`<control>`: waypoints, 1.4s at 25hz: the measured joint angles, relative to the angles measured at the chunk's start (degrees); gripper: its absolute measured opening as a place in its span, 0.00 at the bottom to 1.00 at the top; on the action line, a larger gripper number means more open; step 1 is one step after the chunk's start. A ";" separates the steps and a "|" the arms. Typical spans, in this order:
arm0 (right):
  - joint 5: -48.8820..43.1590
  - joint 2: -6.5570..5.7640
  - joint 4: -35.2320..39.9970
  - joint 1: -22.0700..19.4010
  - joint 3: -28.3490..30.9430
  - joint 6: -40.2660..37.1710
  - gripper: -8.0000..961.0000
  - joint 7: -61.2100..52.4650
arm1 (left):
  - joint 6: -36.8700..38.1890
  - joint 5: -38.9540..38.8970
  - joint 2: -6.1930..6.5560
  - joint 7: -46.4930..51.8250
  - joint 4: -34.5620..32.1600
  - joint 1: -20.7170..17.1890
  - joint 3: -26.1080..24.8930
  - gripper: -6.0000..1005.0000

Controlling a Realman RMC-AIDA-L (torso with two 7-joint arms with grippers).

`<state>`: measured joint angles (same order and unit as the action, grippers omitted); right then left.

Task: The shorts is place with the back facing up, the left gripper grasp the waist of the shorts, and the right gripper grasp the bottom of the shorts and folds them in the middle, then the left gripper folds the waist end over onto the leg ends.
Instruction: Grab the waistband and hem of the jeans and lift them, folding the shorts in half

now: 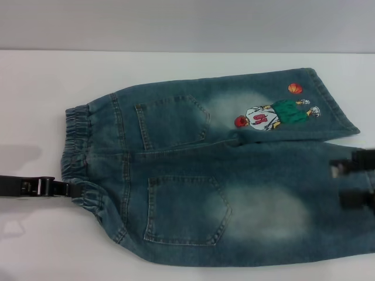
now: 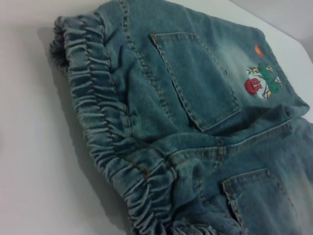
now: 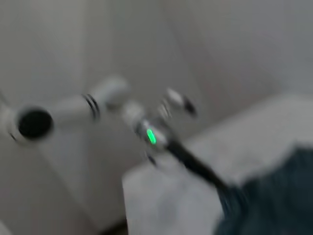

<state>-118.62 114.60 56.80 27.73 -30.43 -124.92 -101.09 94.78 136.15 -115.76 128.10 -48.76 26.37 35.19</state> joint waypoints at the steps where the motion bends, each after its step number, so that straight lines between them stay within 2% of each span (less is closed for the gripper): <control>1: -2.74 -0.29 -0.09 0.28 0.69 0.05 0.71 0.00 | -0.17 0.05 0.00 -0.02 0.06 0.00 0.01 0.05; 11: -18.63 -1.93 0.91 0.28 5.88 0.22 0.71 0.31 | -1.01 0.28 -0.04 -0.05 0.16 -0.14 0.05 0.05; 17: -32.32 -2.92 3.32 0.78 6.64 1.34 0.71 2.49 | -2.15 0.40 0.02 0.05 1.42 0.30 0.52 0.05; 21: -37.93 -3.41 3.74 1.61 6.78 3.49 0.71 2.64 | -2.21 0.43 0.07 0.09 1.68 0.55 0.56 0.05; 27: -41.15 -4.10 3.67 2.44 6.66 7.35 0.71 3.23 | -2.38 0.44 -0.07 0.02 1.94 0.61 0.64 0.05; 35: -45.26 -3.91 1.90 3.96 5.13 10.53 0.71 1.98 | -2.36 0.23 -0.08 0.40 1.96 0.71 0.68 0.05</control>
<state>-163.88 110.68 58.70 31.69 -25.29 -114.39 -99.11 92.42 136.38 -115.84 128.50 -46.80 27.09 35.87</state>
